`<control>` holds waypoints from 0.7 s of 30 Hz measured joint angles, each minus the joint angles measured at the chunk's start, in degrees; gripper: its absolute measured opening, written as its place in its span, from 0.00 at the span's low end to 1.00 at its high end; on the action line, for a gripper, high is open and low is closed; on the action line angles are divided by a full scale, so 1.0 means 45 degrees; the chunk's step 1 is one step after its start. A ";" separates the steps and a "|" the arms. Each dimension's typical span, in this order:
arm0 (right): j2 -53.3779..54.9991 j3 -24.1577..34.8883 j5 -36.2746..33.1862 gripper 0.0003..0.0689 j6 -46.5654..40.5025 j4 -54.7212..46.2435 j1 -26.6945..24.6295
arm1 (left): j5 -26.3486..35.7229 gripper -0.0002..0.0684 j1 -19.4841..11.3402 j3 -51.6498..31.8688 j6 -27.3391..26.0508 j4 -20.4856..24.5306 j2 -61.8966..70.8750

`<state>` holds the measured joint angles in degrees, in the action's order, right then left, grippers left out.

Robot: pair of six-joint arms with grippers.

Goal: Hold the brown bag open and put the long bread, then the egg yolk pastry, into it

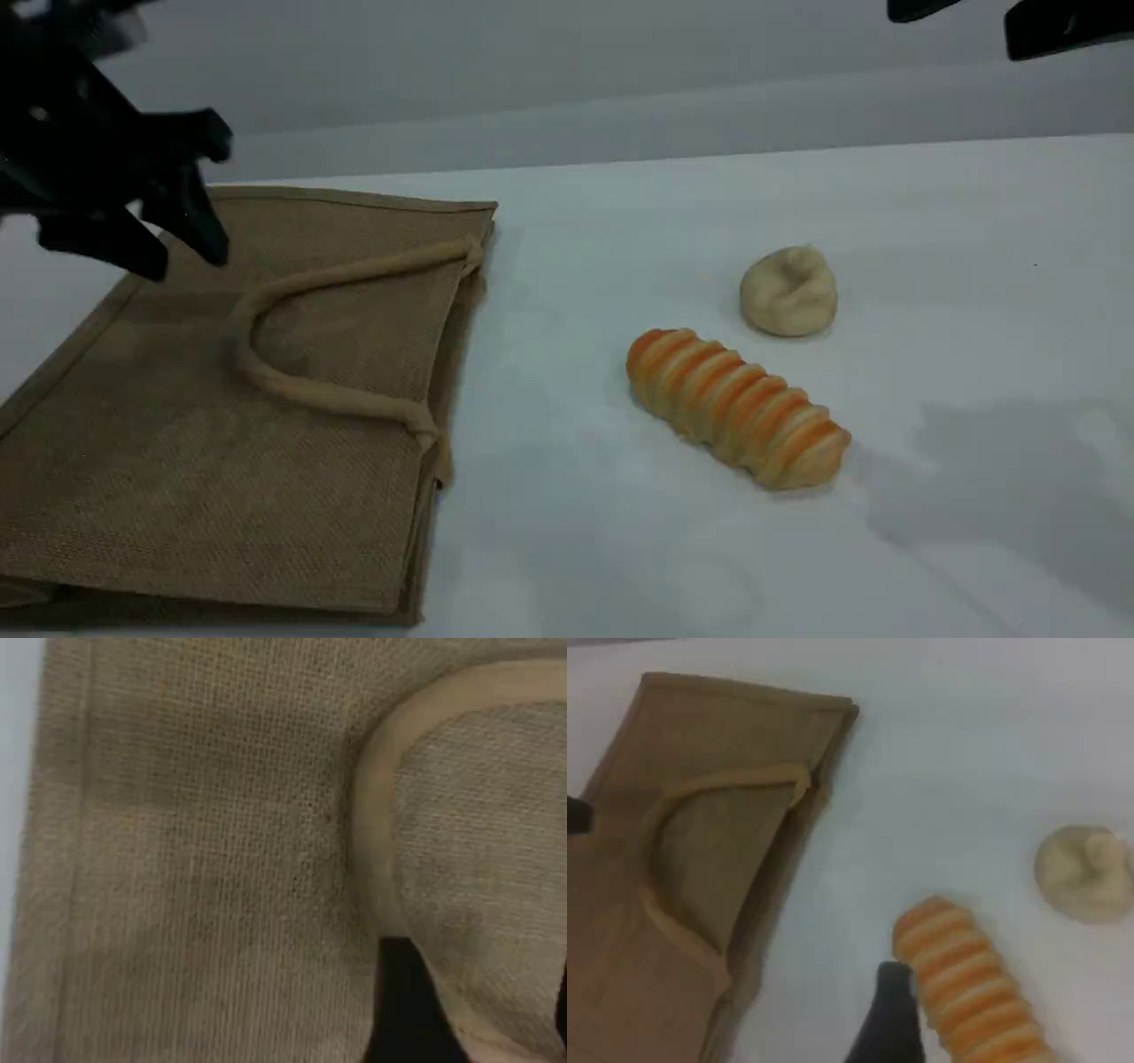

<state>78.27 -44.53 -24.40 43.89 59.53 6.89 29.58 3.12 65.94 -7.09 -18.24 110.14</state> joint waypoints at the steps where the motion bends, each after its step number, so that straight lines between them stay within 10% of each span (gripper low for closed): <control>1: 0.0042 0.0000 0.0000 0.83 0.0098 0.0156 0.0000 | 0.0104 0.55 0.0000 0.0247 0.0011 0.0000 0.0333; 21: 0.0153 0.0000 0.0037 0.83 0.0158 0.0166 0.0000 | -0.1176 0.52 0.0227 0.1523 0.0052 0.0055 0.3505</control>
<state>78.96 -44.53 -24.23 44.60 60.28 6.89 24.29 4.14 72.79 -6.86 -17.99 125.92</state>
